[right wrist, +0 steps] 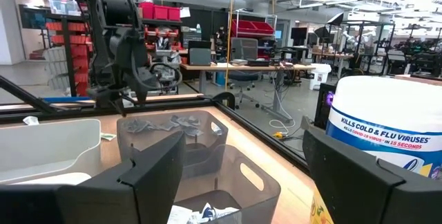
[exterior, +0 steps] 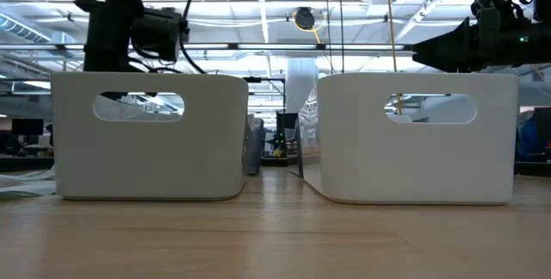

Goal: Pick & Place First Aid Supplies
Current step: Put the gray pad into the left black bin

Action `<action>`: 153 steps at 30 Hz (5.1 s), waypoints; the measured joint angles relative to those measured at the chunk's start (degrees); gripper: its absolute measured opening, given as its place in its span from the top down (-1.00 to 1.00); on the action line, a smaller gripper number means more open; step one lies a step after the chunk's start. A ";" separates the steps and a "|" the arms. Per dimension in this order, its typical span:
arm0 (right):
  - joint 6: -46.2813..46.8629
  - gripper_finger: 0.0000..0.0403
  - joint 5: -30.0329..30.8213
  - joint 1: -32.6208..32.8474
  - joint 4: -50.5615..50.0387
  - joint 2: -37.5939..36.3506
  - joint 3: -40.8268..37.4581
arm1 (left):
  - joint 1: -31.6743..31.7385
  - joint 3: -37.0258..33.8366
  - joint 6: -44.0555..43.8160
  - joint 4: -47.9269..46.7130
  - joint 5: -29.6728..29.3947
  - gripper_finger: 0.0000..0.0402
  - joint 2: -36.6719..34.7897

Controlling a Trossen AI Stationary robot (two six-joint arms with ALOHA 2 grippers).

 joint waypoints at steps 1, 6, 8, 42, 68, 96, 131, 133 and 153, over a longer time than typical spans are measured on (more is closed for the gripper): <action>0.00 -0.43 -0.02 0.00 0.00 0.00 -0.01 | 0.20 0.01 0.26 0.59 -0.02 -0.27 0.63; 0.00 -0.44 -0.02 0.00 0.00 0.00 -0.01 | 0.82 -0.04 1.60 1.81 0.92 -0.27 2.42; 0.00 -0.44 0.00 -0.01 -0.01 0.00 -0.01 | 0.92 -0.69 1.64 2.78 1.03 -0.28 2.41; 0.00 -0.42 -0.02 0.00 -0.02 0.00 -0.01 | 1.70 -2.50 3.14 5.75 5.33 0.84 2.38; 0.00 -0.42 0.00 0.00 -0.02 0.00 -0.01 | 5.26 9.99 3.74 -20.48 6.38 1.00 -7.49; 0.00 -0.42 0.00 -0.01 -0.04 0.02 0.01 | 4.26 53.89 11.80 -24.42 5.98 1.00 29.95; 0.00 -0.42 0.00 -0.02 -0.02 0.00 0.01 | 2.60 49.31 14.52 -10.72 7.32 -0.23 39.82; 0.00 -0.42 -0.01 0.00 -0.03 0.01 -0.01 | 2.73 49.51 14.55 -11.37 7.79 -0.35 39.50; 0.00 -0.41 -0.02 -0.02 0.00 0.02 -0.01 | 5.65 43.83 10.01 -16.07 10.33 -0.56 23.38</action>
